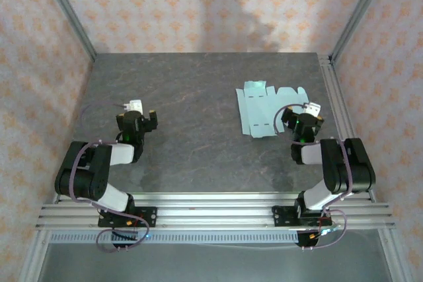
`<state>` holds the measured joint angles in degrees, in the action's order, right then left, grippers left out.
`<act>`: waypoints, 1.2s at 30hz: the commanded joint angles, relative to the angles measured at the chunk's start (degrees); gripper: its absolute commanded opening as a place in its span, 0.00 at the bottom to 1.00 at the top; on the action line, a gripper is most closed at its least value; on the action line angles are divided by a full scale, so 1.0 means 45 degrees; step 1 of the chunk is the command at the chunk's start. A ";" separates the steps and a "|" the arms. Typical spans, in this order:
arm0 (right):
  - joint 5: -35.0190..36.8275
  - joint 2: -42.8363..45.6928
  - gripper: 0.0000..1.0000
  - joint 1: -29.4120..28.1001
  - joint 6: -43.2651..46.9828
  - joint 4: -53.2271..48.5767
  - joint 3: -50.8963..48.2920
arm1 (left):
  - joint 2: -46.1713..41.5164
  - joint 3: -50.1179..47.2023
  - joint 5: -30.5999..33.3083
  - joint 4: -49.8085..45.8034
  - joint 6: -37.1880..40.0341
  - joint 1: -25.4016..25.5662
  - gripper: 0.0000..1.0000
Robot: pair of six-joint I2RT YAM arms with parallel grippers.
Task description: Fold the paper box
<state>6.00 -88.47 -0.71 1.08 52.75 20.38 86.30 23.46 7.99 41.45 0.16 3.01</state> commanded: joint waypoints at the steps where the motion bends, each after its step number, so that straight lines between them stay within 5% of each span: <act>1: 0.0074 -0.0106 0.99 -0.0086 -0.0157 0.0262 0.0114 | -0.0157 0.0140 0.0390 0.0356 -0.0100 0.0051 1.00; 25: 0.0080 -0.0059 0.99 -0.0080 -0.0157 0.0312 0.0068 | -0.0172 0.0181 0.0269 0.0294 -0.0105 0.0017 1.00; 31: 0.0484 0.0667 0.99 -0.0089 -0.0279 0.1556 -0.0948 | -0.1487 0.1536 0.0500 -0.2994 -0.0119 0.0074 1.00; 36: 0.0230 0.3030 0.99 -0.0080 -0.0174 -0.1581 -0.0356 | -0.2815 0.1921 0.0431 -0.4357 0.0064 0.0405 1.00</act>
<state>6.42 -80.25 -0.71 0.84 51.51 16.86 76.31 30.06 8.45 28.45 0.01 3.60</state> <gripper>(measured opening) 0.993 0.998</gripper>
